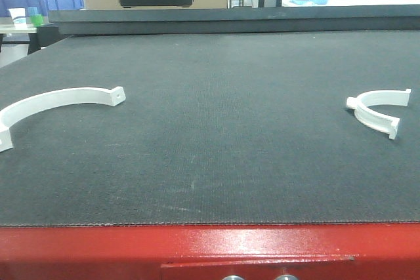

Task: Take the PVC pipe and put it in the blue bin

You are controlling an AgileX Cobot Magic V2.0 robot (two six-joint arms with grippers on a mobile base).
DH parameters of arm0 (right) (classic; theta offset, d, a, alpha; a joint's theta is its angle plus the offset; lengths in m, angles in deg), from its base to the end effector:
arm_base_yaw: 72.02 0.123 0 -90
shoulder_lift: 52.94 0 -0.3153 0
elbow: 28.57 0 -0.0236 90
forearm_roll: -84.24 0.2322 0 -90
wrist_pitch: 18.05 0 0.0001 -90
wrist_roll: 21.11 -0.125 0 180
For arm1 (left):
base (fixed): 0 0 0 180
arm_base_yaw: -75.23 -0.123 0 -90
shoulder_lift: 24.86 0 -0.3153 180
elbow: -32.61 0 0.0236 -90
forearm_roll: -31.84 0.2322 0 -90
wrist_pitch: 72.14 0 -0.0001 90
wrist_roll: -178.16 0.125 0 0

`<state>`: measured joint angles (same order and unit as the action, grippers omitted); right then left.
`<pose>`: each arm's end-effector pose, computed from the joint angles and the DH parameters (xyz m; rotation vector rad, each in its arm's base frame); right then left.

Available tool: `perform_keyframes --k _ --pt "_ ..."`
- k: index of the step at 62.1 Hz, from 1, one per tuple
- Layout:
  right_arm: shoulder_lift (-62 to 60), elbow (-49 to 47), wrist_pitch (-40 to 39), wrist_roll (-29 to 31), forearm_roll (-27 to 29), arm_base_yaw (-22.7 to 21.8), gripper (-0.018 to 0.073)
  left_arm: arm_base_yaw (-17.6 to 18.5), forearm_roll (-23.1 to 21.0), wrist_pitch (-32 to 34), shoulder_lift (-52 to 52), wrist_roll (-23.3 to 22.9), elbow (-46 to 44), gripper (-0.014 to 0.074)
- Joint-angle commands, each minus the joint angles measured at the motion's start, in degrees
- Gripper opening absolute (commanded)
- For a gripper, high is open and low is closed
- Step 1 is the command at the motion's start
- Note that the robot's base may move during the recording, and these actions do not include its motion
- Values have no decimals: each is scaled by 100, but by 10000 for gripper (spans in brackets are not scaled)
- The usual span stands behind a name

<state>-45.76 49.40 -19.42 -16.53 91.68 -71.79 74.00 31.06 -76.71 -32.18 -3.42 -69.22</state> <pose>0.0408 -0.0002 0.2190 0.0361 1.4621 0.0417 0.0419 0.0008 0.2047 -0.0484 1.5711 -0.0163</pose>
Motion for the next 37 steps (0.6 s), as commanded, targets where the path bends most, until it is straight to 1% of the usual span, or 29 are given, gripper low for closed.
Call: perform_keyframes --k 1,32,37 --pt "-14 -1 -123 22 2 3 -169 -22 1 92 28 -3 -20 -111" --pt "-14 -1 -123 22 2 3 -169 -22 1 145 28 -3 -20 -111" --pt "-14 -1 -123 22 2 3 -169 -22 -120 366 28 -3 -20 -111"
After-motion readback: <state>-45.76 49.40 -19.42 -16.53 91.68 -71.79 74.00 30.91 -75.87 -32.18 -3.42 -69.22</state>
